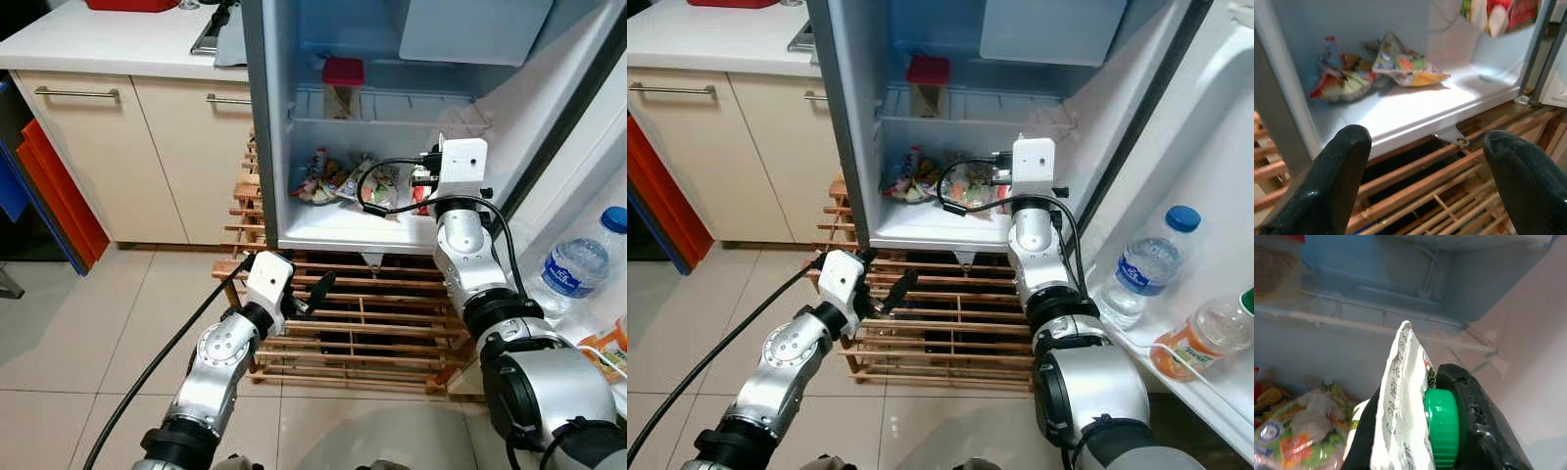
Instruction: Restocking fridge
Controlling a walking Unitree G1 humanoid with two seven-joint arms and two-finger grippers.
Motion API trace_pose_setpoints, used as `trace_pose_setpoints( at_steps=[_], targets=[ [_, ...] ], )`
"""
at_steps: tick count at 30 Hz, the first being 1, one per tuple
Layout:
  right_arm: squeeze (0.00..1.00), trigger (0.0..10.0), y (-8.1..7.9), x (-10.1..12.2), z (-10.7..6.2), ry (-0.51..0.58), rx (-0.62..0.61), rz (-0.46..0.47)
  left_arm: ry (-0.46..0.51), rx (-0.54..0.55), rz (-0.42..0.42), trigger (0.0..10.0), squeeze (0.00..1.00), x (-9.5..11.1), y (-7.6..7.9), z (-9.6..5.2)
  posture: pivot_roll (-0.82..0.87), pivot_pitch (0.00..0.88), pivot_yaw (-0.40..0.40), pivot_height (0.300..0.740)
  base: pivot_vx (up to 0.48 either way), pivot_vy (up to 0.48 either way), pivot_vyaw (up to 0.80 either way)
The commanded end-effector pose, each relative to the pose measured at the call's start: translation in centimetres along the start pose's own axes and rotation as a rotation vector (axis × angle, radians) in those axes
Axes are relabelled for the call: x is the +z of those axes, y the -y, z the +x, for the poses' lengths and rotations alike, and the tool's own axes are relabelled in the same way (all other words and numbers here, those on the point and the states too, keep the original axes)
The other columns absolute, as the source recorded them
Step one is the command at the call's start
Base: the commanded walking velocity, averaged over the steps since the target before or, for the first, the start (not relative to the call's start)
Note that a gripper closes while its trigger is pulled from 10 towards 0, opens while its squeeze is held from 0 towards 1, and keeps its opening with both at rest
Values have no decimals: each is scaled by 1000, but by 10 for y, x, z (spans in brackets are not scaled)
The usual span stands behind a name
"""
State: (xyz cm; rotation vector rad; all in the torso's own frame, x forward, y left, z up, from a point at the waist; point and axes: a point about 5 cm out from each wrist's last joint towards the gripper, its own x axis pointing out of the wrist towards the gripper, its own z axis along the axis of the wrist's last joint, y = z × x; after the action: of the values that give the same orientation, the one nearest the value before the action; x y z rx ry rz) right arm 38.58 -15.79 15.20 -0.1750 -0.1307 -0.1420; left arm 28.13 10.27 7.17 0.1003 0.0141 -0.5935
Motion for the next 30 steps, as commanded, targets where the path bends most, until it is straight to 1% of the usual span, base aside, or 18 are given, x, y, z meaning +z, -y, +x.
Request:
trace_pose_setpoints(
  at_steps=[1, 3, 8, 10, 12, 15, 22, 24, 30],
  targets=[
    [0, 0, 3, 4, 4, 4, -25, 2, 14, -36, 34, 10000, 0, 3, 5, -2, 61, 0, -40, 740, 0, 0, 0],
    [0, 0, 3, 3, 4, -6, -36, 8, 24, -59, 62, 10000, 0, 5, 7, -5, 71, 0, -41, 740, 403, 0, 0],
    [0, 0, 5, -1, 3, -29, -48, 12, 35, -72, 80, 10000, 0, 8, 9, -7, 75, 0, -49, 740, 460, 0, 0],
    [0, 0, 7, -2, 3, -34, -50, 8, 21, -129, 50, 10000, 0, 8, 13, -6, 77, 0, -53, 740, 461, 0, 0],
    [0, 0, 8, -2, 4, -37, -52, 3, 30, -166, 88, 10000, 0, 12, 17, -4, 79, 0, -56, 740, 469, 0, 0],
    [0, 0, 10, -2, 5, -42, -56, -2, 53, -159, 119, 10000, 0, 17, 17, -1, 77, 0, -54, 740, 472, 0, 0],
    [0, 0, 12, -2, 5, -46, -61, -2, 64, -166, 119, 10000, 0, 22, 17, 0, 77, 0, -59, 740, 478, 0, 0],
    [0, 0, 12, -3, 5, -52, -60, -2, 72, -149, 109, 10000, 0, 25, 16, 3, 78, 0, -64, 740, 368, 0, 0],
    [0, 0, 13, -6, 4, -69, -62, -3, 85, -128, 92, 10000, 0, 27, 15, 4, 76, 0, -70, 740, 54, 0, 0]
  ],
)
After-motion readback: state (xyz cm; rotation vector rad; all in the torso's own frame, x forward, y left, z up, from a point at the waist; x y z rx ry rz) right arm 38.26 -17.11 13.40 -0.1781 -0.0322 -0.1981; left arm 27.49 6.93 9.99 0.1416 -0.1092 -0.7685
